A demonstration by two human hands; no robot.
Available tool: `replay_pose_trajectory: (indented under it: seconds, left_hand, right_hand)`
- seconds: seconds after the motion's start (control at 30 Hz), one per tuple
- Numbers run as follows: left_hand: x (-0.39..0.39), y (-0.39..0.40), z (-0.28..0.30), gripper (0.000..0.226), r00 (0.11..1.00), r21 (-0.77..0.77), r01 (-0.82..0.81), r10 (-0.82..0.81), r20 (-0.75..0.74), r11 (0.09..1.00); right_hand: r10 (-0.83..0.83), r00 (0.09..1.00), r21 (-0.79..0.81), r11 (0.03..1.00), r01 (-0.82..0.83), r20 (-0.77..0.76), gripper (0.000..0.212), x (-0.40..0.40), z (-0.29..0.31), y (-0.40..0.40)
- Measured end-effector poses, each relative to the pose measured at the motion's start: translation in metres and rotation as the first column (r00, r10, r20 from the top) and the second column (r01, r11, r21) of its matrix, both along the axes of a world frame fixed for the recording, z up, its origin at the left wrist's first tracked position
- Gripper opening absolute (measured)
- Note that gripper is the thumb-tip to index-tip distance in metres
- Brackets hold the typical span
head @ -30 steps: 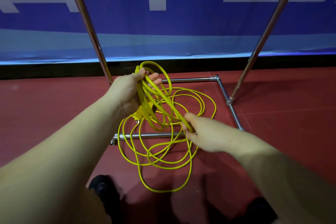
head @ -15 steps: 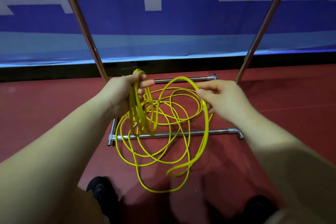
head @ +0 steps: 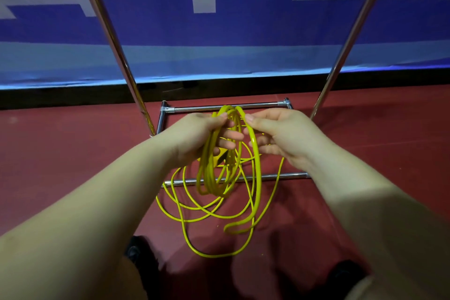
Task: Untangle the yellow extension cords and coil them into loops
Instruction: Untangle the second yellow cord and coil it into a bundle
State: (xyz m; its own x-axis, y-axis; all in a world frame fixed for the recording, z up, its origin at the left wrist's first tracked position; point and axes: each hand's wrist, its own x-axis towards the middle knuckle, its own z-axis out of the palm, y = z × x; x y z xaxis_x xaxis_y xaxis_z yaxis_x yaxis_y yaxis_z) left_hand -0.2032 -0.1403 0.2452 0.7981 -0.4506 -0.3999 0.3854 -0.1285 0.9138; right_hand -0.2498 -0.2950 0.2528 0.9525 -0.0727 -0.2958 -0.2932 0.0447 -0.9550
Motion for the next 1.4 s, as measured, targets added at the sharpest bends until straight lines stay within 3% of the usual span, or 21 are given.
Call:
replay_pose_trajectory:
  seconds: [0.2, 0.33, 0.5, 0.73, 0.93, 1.03, 1.17, 1.3, 1.4]
  left_hand:
    - [-0.004, -0.012, -0.003, 0.03, 0.999, -0.028, -0.028, 0.028, -0.022, 0.999]
    - [-0.008, -0.019, -0.009, 0.032, 0.998, 0.05, -0.048, 0.046, 0.034, 0.998]
    - [-0.007, -0.023, -0.01, 0.027, 0.991, -0.036, -0.136, 0.136, -0.003, 0.99]
    - [0.004, -0.017, -0.002, 0.033, 0.958, -0.278, -0.271, 0.23, -0.169, 0.922]
    - [0.032, 0.013, 0.0, 0.033, 0.825, -0.463, -0.564, 0.442, -0.352, 0.684]
    - [0.037, 0.026, -0.001, 0.034, 0.835, -0.45, -0.55, 0.457, -0.307, 0.703]
    - [0.038, 0.038, -0.001, 0.033, 0.843, -0.403, -0.538, 0.471, -0.259, 0.74]
    - [0.034, 0.046, 0.005, 0.034, 0.863, -0.388, -0.505, 0.452, -0.224, 0.771]
    - [0.03, 0.05, 0.009, 0.03, 0.887, -0.385, -0.462, 0.422, -0.187, 0.799]
  right_hand:
    - [-0.016, 0.995, -0.218, 0.975, 0.038, 0.099, 0.017, 0.002, -0.008, 0.008]
    - [-0.016, 0.997, -0.208, 0.978, 0.032, 0.082, 0.014, 0.0, -0.013, 0.016]
    - [-0.023, 0.998, -0.153, 0.988, 0.031, 0.052, 0.011, -0.002, -0.012, 0.023]
    - [0.275, 0.961, -0.223, 0.937, -0.27, -0.009, 0.02, -0.01, -0.01, 0.02]
    - [0.496, 0.858, -0.372, 0.777, -0.508, -0.136, 0.021, -0.019, -0.032, 0.006]
    - [0.544, 0.798, -0.485, 0.641, -0.594, -0.259, 0.018, -0.023, -0.047, -0.009]
    - [0.576, 0.694, -0.471, 0.513, -0.718, -0.431, 0.018, -0.032, -0.07, -0.017]
    - [0.536, 0.744, -0.666, 0.39, -0.636, -0.398, 0.026, -0.025, -0.069, -0.025]
    - [0.481, 0.821, -0.723, 0.443, -0.529, -0.307, 0.016, -0.02, -0.061, -0.033]
